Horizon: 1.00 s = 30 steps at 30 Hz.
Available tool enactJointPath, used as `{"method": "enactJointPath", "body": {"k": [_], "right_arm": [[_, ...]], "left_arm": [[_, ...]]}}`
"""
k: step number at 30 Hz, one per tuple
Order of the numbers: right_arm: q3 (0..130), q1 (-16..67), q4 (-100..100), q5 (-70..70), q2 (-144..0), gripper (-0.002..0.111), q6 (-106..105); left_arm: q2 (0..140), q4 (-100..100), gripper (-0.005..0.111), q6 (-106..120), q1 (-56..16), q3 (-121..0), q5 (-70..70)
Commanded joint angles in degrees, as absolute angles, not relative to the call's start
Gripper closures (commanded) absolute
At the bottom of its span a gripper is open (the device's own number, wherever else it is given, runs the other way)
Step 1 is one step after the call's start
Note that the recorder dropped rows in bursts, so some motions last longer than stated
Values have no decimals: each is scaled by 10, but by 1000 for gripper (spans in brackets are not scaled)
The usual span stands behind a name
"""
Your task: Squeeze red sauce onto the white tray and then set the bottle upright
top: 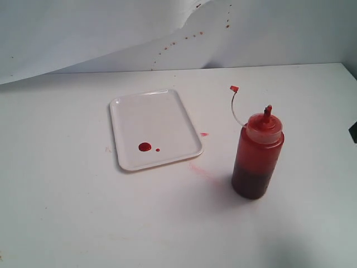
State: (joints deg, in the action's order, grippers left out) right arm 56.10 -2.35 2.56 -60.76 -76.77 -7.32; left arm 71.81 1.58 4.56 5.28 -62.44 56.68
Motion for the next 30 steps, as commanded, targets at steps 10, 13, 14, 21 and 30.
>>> {"method": "enactJointPath", "body": {"k": [10, 13, 14, 21, 30], "right_arm": [[531, -17, -9, -625, -566, 108, -57], [531, -17, -9, -621, -488, 108, -59], [531, -17, -9, -621, -466, 108, -59], [531, -17, -4, -638, -286, 108, -76], [531, -17, -4, -669, -95, 108, -88]], "left_arm": [[525, 83, 107, -21, -35, -524, 527], [454, 78, 107, -19, -35, -524, 525], [431, 78, 107, -19, -35, -524, 525], [233, 76, 107, -29, -35, -524, 552], [9, 76, 107, -29, -35, -524, 599]]}}
